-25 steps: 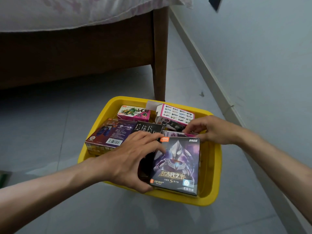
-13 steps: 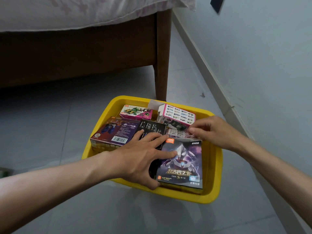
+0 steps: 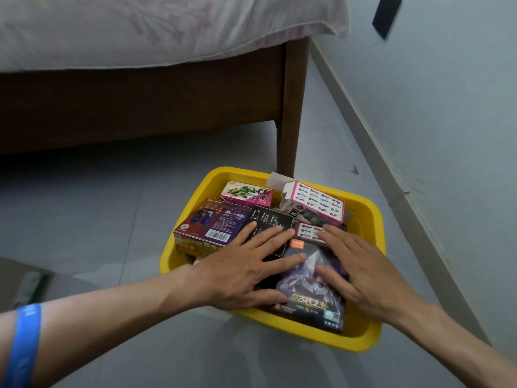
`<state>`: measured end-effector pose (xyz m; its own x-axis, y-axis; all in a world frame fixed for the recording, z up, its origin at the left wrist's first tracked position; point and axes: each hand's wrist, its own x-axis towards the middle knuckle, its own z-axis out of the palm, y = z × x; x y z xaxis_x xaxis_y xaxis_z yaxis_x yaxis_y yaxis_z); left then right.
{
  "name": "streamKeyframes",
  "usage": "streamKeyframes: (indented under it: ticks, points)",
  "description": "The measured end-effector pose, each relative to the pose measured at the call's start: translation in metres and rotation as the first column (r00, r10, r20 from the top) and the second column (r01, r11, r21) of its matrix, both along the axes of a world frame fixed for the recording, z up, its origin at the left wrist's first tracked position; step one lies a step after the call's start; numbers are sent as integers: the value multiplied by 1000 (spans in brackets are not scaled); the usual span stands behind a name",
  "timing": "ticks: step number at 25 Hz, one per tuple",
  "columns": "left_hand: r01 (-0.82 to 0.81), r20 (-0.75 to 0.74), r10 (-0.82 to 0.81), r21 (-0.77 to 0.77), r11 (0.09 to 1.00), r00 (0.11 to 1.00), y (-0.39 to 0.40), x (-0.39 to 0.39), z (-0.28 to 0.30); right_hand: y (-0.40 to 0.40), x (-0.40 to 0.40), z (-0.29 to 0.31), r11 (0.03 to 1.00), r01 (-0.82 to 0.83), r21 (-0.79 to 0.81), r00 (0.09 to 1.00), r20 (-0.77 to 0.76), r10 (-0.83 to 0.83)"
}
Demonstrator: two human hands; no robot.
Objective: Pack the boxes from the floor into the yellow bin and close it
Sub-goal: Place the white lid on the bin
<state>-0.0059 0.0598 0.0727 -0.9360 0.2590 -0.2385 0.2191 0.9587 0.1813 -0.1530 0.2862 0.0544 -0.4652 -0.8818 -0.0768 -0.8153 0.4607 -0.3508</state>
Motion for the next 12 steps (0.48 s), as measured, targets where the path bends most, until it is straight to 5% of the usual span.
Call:
streamKeyframes:
  ticks: [3,5,9,12]
  points:
    - [-46,-130,51,44,998,990,-10,-3,16,-27,-12,23,971,4,-239,995,-99,-29]
    - [-123,-344,130,43,992,930,-32,-16,38,-69,-28,52,943,-51,-330,982,-189,-13]
    - [-343,-713,335,140,929,616,-106,-63,121,-180,-51,128,868,-165,-469,952,-306,15]
    - [-507,-798,433,190,841,420,-170,-81,179,-249,-57,175,811,-211,-546,918,-395,-27]
